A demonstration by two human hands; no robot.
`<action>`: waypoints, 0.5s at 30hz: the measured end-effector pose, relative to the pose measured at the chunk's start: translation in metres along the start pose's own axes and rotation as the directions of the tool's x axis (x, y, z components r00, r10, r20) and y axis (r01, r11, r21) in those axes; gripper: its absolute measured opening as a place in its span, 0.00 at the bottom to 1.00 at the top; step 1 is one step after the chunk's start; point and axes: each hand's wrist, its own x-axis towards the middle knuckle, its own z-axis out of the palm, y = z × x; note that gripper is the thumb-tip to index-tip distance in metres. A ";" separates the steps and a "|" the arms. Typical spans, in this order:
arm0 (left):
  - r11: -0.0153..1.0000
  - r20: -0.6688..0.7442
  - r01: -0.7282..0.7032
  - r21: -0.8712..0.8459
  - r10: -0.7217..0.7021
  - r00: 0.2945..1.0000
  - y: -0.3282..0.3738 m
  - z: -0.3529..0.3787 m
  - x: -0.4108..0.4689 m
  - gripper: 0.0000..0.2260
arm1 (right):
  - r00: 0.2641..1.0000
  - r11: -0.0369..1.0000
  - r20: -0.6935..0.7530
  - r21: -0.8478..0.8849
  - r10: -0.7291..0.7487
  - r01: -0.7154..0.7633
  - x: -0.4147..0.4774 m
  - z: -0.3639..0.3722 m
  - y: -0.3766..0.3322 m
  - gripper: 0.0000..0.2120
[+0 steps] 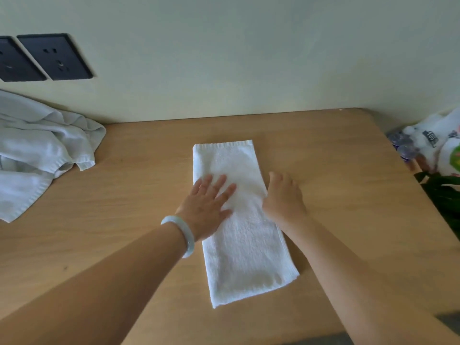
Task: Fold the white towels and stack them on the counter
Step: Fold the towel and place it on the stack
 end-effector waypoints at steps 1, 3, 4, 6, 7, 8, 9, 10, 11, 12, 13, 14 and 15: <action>0.995 0.008 0.096 -0.017 -0.096 0.995 0.002 0.002 -0.007 0.28 | 0.996 0.998 -0.071 -0.056 -0.044 0.040 -0.014 0.000 -0.006 0.22; 0.946 0.076 0.322 -0.041 -0.318 0.945 0.008 0.007 -0.024 0.31 | 0.954 0.981 -0.231 -0.074 -0.191 0.178 -0.046 0.008 -0.021 0.24; 0.905 0.127 0.425 -0.027 -0.419 0.899 0.012 0.007 -0.033 0.33 | 0.925 0.963 -0.267 -0.075 -0.271 0.260 -0.059 0.019 -0.026 0.25; 0.821 0.189 0.571 0.011 -0.562 0.805 0.021 0.004 -0.053 0.38 | 0.891 0.927 -0.255 -0.087 -0.376 0.366 -0.080 0.043 -0.029 0.27; 0.799 0.195 0.601 0.008 -0.590 0.783 0.026 -0.002 -0.064 0.39 | 0.891 0.916 -0.213 -0.111 -0.401 0.386 -0.085 0.054 -0.026 0.29; 0.797 0.189 0.603 0.003 -0.593 0.783 0.030 -0.005 -0.073 0.39 | 0.900 0.913 -0.161 -0.135 -0.405 0.386 -0.086 0.062 -0.020 0.30; 0.810 0.161 0.586 -0.018 -0.576 0.801 0.032 -0.004 -0.082 0.36 | 0.907 0.911 -0.129 -0.155 -0.401 0.381 -0.085 0.068 -0.015 0.31; 0.840 0.075 0.538 -0.074 -0.533 0.843 0.031 -0.002 -0.090 0.32 | 0.907 0.908 -0.119 -0.174 -0.405 0.382 -0.080 0.071 -0.008 0.29; 0.868 -0.039 0.475 -0.143 -0.485 0.874 0.027 0.001 -0.097 0.25 | 0.901 0.902 -0.130 -0.187 -0.415 0.389 -0.075 0.071 -0.002 0.26; 0.886 -0.144 0.428 -0.180 -0.454 0.879 0.020 0.009 -0.102 0.19 | 0.889 0.897 -0.159 -0.190 -0.429 0.399 -0.070 0.069 0.001 0.21; 0.890 -0.228 0.413 -0.195 -0.451 0.863 0.013 0.021 -0.104 0.16 | 0.877 0.897 -0.198 -0.170 -0.437 0.408 -0.064 0.065 0.001 0.17; 0.883 -0.281 0.412 -0.224 -0.463 0.841 0.007 0.032 -0.104 0.16 | 0.868 0.899 -0.235 -0.126 -0.437 0.419 -0.059 0.060 -0.003 0.16; 0.871 -0.276 0.415 -0.263 -0.480 0.833 0.002 0.044 -0.104 0.18 | 0.861 0.896 -0.252 -0.082 -0.441 0.435 -0.053 0.055 -0.011 0.17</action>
